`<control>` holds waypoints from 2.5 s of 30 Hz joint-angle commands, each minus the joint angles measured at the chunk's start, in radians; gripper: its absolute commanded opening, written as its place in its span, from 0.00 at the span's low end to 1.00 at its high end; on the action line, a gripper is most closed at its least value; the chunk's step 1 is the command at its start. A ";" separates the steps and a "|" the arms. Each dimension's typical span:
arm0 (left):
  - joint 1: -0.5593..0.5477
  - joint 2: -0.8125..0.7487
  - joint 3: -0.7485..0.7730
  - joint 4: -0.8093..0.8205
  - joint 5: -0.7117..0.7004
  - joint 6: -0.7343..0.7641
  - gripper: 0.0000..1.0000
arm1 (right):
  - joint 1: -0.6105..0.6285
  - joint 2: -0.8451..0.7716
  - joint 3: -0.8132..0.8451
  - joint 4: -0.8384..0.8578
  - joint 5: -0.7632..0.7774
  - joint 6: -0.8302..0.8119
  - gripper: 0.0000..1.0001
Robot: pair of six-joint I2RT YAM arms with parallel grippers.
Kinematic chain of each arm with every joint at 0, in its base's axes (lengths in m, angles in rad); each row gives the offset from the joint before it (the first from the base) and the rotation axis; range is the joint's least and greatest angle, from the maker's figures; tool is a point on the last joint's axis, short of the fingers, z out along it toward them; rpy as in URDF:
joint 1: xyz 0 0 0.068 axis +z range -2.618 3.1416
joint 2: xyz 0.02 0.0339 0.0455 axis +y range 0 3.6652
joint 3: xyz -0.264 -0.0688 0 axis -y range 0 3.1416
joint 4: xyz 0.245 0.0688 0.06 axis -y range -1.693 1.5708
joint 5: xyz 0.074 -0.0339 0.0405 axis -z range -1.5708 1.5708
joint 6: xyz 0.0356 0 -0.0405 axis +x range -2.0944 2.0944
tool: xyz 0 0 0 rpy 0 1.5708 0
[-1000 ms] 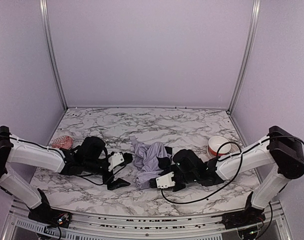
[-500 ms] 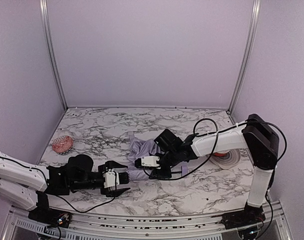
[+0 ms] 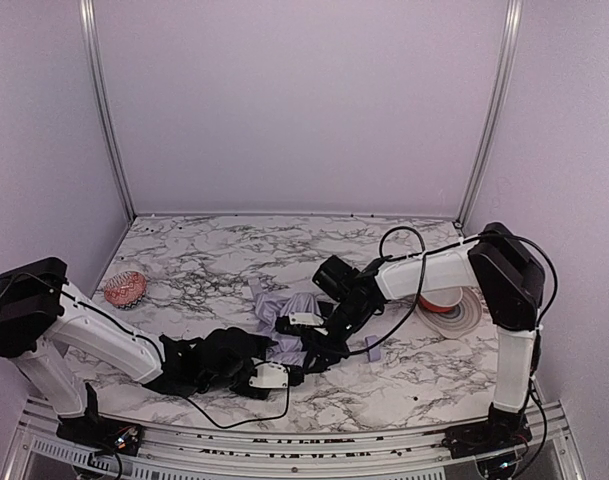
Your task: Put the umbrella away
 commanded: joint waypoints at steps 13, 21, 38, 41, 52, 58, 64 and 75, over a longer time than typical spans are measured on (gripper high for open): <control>0.071 0.175 0.220 -0.448 0.289 -0.231 0.60 | -0.057 0.031 0.009 -0.213 -0.088 0.045 0.25; 0.121 0.300 0.360 -0.680 0.378 -0.301 0.46 | -0.134 -0.118 -0.041 -0.122 -0.051 0.113 0.45; 0.234 0.361 0.513 -0.921 0.821 -0.411 0.19 | -0.094 -0.726 -0.494 0.493 0.356 0.076 0.51; 0.248 0.389 0.545 -0.971 0.896 -0.422 0.18 | 0.015 -0.825 -0.651 0.650 0.431 -0.059 0.54; 0.266 0.472 0.631 -1.073 0.933 -0.426 0.18 | 0.225 -0.640 -0.705 0.815 0.762 -0.282 0.88; 0.274 0.489 0.645 -1.089 0.959 -0.420 0.17 | 0.241 -0.521 -0.659 0.781 0.765 -0.298 0.83; 0.289 0.506 0.653 -1.109 0.996 -0.403 0.17 | 0.242 -0.448 -0.650 0.755 0.860 -0.300 0.74; 0.302 0.516 0.676 -1.128 1.046 -0.390 0.19 | 0.241 -0.366 -0.594 0.666 0.886 -0.246 0.36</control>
